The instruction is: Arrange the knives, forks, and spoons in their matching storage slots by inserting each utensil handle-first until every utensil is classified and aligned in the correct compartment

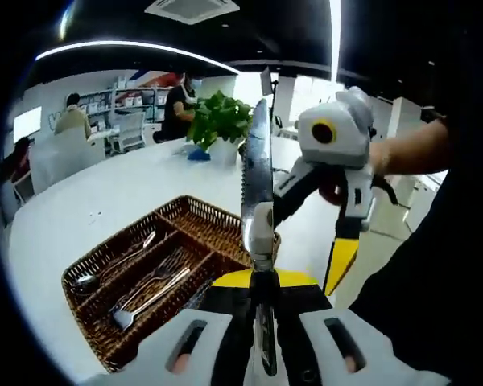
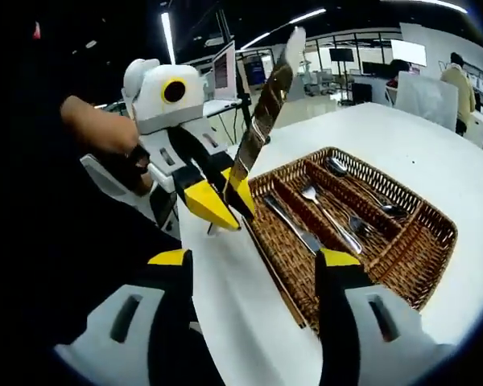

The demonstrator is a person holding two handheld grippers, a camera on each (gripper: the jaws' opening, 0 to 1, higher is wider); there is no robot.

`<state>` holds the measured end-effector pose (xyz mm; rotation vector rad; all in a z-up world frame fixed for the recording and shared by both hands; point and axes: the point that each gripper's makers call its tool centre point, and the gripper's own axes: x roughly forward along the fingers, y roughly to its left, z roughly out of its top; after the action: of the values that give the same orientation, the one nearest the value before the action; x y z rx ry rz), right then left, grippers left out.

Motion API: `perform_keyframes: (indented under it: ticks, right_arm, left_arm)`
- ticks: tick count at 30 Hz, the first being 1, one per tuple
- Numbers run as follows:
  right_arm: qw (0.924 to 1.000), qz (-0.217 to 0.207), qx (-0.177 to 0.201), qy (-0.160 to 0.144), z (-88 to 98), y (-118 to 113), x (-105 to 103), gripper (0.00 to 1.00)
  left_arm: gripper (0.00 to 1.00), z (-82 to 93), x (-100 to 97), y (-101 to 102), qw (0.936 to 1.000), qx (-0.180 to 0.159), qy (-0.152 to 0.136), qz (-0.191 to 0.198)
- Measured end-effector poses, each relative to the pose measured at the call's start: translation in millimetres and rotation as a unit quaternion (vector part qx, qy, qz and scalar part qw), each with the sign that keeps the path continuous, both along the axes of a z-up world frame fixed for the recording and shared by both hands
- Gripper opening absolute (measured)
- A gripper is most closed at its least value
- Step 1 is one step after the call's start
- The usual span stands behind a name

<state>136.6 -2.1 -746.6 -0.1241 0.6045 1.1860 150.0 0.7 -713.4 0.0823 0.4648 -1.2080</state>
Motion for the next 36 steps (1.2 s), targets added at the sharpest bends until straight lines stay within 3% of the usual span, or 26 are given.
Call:
perform_keyframes:
  ticks: [3,9,12,14,17,21,24,27,30,32,33,36]
  right_arm:
    - [0.9993,-0.006,0.037,-0.003,12.0,9,2,0.6]
    - [0.9984,0.0,0.056,-0.012,26.9,20,2,0.51]
    - [0.9976,-0.001,0.07,-0.001,31.8,26,1,0.46]
    - [0.9972,-0.005,0.074,0.001,34.5,28,2,0.41]
    - [0.9961,-0.014,0.087,-0.001,43.2,32,4,0.34]
    - [0.9962,-0.02,0.085,-0.006,48.2,36,9,0.28]
    - [0.9953,-0.035,0.09,0.011,49.8,39,11,0.14]
    - [0.9968,-0.042,0.068,0.003,46.9,39,11,0.1]
    - [0.9974,-0.065,0.029,-0.006,41.7,29,19,0.07]
    - [0.9981,-0.059,0.017,-0.008,40.3,26,20,0.05]
    - [0.9983,-0.046,0.001,-0.036,40.8,22,22,0.03]
    - [0.9974,-0.027,-0.035,-0.057,39.1,20,19,0.02]
  left_arm:
    - [0.06,19.8,1.9,-5,0.9991,-0.041,0.01,0.005]
    - [0.06,40.9,5.3,-12,0.9956,-0.089,0.023,0.013]
    - [0.06,46.8,7.2,-14,0.9938,-0.106,0.025,0.018]
    - [0.06,55.9,9.4,-17,0.9883,-0.142,0.046,0.031]
    - [0.06,61.2,14.6,-16,0.9828,-0.169,0.06,0.047]
    - [0.06,66.3,18.3,-16,0.9785,-0.186,0.066,0.059]
    - [0.07,68.5,26.0,-13,0.9757,-0.193,0.062,0.084]
    - [0.07,66.7,33.9,-6,0.968,-0.198,0.096,0.12]
    - [0.07,67.2,33.1,-4,0.9715,-0.192,0.073,0.119]
    - [0.07,64.6,32.8,-2,0.9718,-0.187,0.077,0.121]
    - [0.07,63.6,32.7,0,0.9715,-0.186,0.08,0.123]
    - [0.07,62.3,30.7,4,0.9716,-0.185,0.082,0.123]
